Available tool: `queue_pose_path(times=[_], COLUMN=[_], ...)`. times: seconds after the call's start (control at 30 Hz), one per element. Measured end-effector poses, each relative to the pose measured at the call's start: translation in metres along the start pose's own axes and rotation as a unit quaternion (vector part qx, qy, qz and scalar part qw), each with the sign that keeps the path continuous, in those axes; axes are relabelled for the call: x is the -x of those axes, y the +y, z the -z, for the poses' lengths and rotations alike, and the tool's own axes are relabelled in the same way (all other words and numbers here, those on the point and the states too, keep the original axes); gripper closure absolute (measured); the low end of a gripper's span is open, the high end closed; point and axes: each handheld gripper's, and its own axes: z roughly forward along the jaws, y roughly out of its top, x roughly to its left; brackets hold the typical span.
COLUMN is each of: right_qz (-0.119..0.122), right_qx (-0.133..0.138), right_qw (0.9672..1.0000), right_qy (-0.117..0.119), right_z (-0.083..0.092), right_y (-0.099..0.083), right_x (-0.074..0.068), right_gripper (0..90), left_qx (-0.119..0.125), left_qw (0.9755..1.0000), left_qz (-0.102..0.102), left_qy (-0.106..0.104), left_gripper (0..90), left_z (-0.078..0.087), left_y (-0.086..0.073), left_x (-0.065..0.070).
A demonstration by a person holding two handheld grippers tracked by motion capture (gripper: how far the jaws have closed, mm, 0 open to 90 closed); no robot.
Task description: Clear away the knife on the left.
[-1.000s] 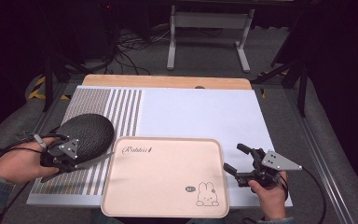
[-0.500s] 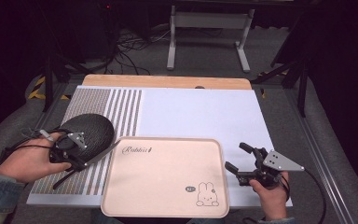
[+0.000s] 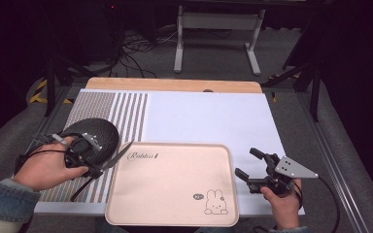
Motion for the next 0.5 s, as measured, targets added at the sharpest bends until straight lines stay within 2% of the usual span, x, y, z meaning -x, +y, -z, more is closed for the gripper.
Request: queue_pose_path(times=[0.1, 0.2, 0.43, 0.5], right_qz=[0.001, 0.003, 0.003, 0.004], right_qx=[-0.001, 0.000, 0.002, 0.003], right_qw=[1.0000, 1.0000, 1.0000, 1.0000], right_qy=[0.000, 0.001, 0.002, 0.002], right_z=[0.000, 0.000, 0.001, 0.001], right_y=[0.001, 0.001, 0.002, 0.003], right_x=[-0.001, -0.001, -0.002, -0.002], right_gripper=[10.1, 10.1, 10.1, 10.1], left_qx=[0.007, 0.008, 0.016, 0.015], left_qw=[0.9999, 0.9999, 0.9990, 0.9990], left_qz=[-0.002, -0.005, -0.010, -0.009], left_qy=[-0.013, -0.014, -0.041, -0.042], left_gripper=[79.9, 79.9, 79.9, 79.9], left_z=[-0.005, -0.010, -0.021, -0.024], left_y=[0.006, 0.013, 0.025, 0.027], left_x=[0.004, 0.010, 0.020, 0.022])
